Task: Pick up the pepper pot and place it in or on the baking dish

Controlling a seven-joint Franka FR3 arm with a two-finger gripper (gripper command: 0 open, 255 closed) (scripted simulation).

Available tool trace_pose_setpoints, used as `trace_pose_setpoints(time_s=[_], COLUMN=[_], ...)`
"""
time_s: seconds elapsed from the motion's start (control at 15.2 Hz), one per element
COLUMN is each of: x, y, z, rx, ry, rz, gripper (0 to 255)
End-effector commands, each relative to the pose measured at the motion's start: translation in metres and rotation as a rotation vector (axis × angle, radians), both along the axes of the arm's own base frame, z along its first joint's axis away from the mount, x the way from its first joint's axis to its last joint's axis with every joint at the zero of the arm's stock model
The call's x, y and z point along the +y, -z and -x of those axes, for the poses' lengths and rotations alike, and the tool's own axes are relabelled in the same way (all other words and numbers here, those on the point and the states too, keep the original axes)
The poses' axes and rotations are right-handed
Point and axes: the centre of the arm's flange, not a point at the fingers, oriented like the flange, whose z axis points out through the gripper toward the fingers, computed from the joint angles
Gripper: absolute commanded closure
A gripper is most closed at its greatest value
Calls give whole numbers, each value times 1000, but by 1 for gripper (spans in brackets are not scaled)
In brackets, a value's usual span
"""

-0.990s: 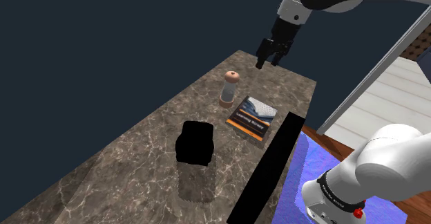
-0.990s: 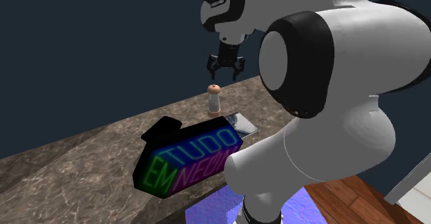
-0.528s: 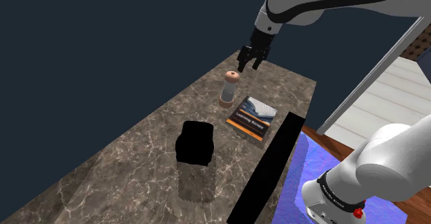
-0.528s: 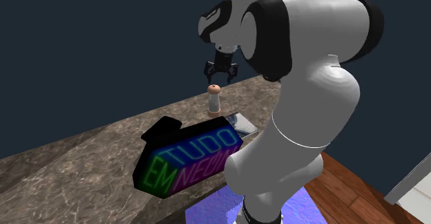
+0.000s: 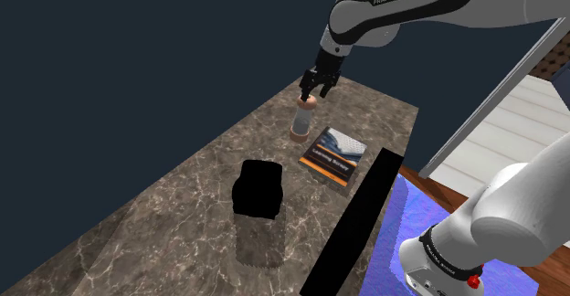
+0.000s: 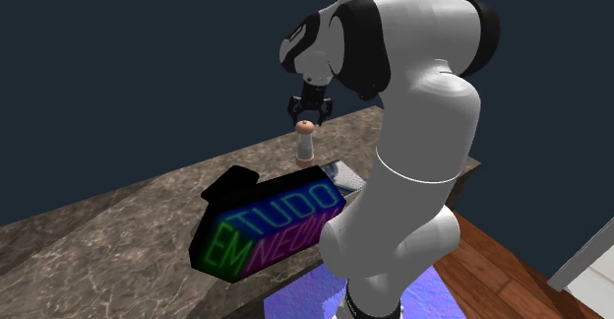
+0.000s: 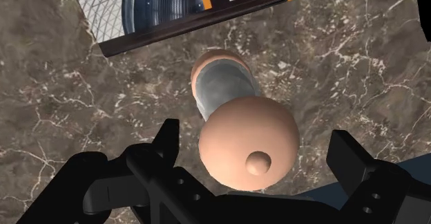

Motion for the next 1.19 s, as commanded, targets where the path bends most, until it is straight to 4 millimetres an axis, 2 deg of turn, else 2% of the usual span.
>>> trace_pose_setpoints(time_s=[0.0, 0.13, 0.66, 0.73, 1.12], x=[3, 5, 5, 5, 5], y=[11, 24, 24, 24, 24], z=[-1, -2, -2, -2, -1], rx=[-1, -1, -1, -1, -1], ry=[0, 0, 0, 0, 0], rz=[0, 0, 0, 0, 0], gripper=[0, 0, 0, 255, 255])
